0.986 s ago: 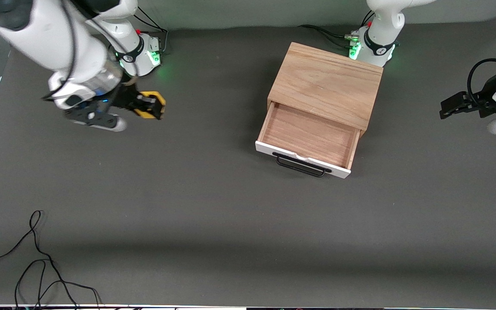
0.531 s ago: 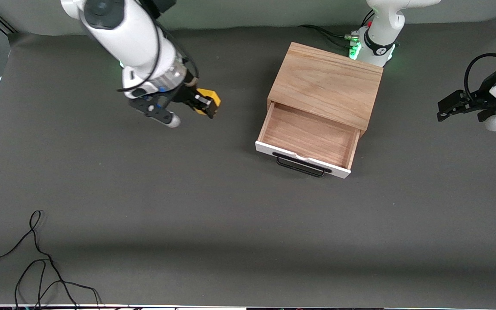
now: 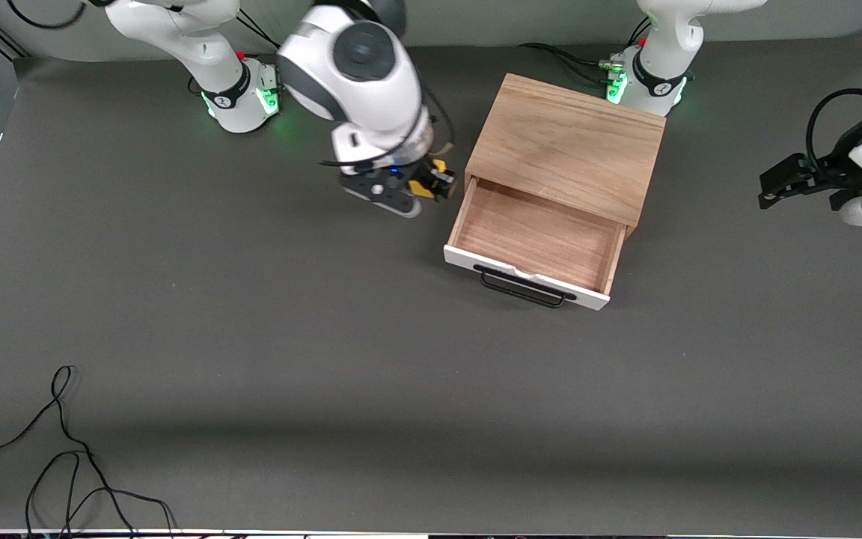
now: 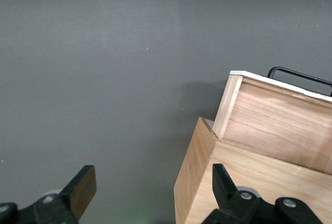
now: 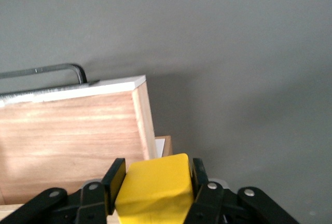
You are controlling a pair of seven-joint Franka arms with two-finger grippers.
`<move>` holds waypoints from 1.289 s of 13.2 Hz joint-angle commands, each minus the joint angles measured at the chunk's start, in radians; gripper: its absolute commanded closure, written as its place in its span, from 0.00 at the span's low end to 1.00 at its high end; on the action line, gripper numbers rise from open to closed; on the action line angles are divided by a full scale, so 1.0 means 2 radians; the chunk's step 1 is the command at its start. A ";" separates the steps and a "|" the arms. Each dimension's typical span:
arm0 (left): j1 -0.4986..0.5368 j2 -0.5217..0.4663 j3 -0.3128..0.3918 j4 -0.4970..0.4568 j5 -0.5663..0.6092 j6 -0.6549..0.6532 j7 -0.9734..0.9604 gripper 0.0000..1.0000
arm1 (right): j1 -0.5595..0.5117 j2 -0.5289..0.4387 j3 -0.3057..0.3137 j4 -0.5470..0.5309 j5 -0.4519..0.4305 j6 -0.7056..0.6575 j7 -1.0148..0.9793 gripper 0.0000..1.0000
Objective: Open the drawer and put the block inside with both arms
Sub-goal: 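Carry the yellow cube with the right gripper over the open drawer, then lower the cube into the drawer and open the right gripper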
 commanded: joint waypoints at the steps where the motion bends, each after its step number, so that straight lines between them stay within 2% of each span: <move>1: -0.052 0.007 0.044 0.013 0.002 0.003 0.007 0.00 | 0.064 0.059 -0.045 0.077 -0.024 -0.010 0.017 1.00; 3: -0.064 0.007 0.057 0.013 0.003 0.005 0.018 0.00 | 0.110 0.085 -0.086 0.114 -0.024 -0.010 0.016 1.00; 8: -0.060 0.008 0.061 0.012 0.003 0.014 0.030 0.00 | 0.167 0.140 -0.141 0.182 -0.034 0.000 0.010 1.00; 11: -0.060 0.009 0.061 0.011 0.003 0.016 0.028 0.00 | 0.180 0.155 -0.147 0.186 -0.035 0.019 0.010 1.00; 14: -0.059 0.009 0.061 0.010 0.003 0.015 0.020 0.00 | 0.210 0.165 -0.186 0.188 -0.034 0.048 0.012 1.00; 17: -0.059 0.009 0.061 0.010 0.004 0.010 0.015 0.00 | 0.212 0.172 -0.187 0.188 -0.034 0.053 0.013 1.00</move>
